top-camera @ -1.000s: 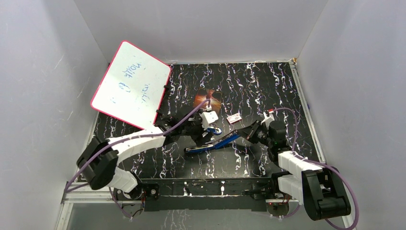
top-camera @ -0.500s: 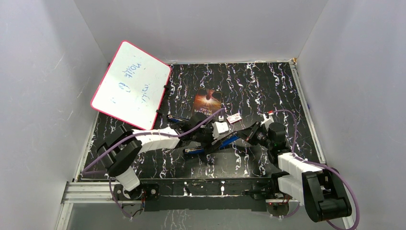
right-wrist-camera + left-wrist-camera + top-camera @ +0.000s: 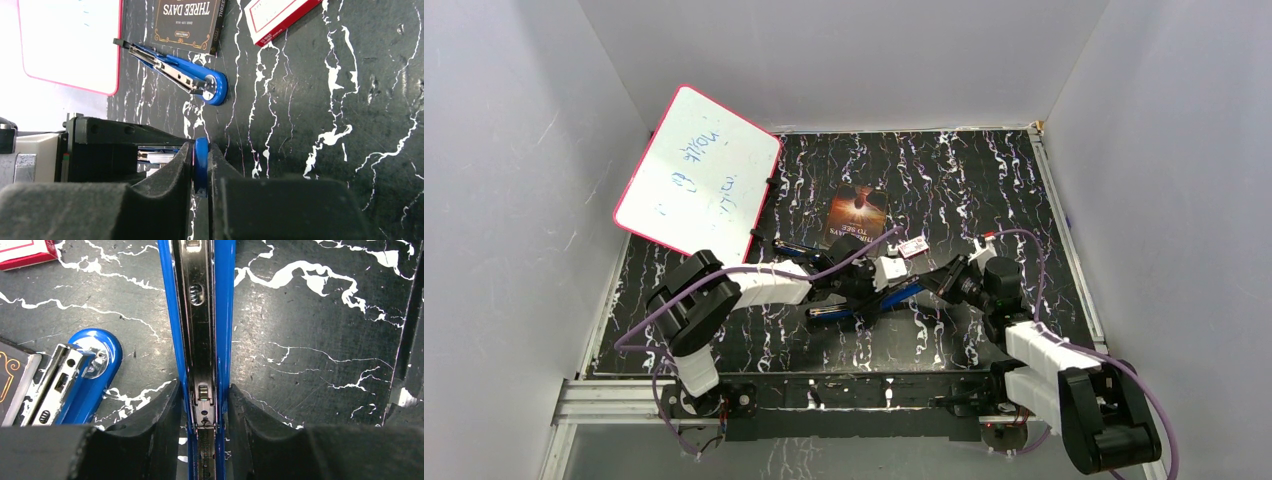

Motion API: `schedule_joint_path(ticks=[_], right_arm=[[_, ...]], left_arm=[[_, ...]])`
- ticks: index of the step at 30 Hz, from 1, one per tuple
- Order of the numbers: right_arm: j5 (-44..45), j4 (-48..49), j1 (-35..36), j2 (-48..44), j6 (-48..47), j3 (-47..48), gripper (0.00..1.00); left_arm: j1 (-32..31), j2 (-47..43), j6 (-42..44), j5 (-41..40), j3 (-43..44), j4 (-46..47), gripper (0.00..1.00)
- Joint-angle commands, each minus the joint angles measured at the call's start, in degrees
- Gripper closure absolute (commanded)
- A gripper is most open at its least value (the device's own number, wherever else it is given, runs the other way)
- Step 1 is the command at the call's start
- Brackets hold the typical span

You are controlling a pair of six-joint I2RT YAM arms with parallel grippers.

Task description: Load the staples into the stapler

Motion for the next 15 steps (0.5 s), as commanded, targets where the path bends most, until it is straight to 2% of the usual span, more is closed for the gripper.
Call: schedule_joint_path(ticks=[1,8,12,15], right_arm=[[5.08,-8.56,0.26,-3.15,-6.76,1.9,0.77],[14.24,-19.49,0.25,-11.69,-12.41,6.97,0.58],[16.55,-21.9,0.21,-14.61,-13.92,8.05,0.54],[15.8,-21.27,0.21,-15.08,-14.92,8.22,0.52]], left_arm=[[-0.01,-3.15,4.47,2.24,2.37,-4.15,1.0],[0.06,-7.51,9.31,-1.17,-0.31,-11.53,1.0],[0.1,-9.99,11.44,-4.22,-2.62,-12.38,1.0],[0.15,-8.89,15.81,-4.26,-0.56,-17.49,1.0]])
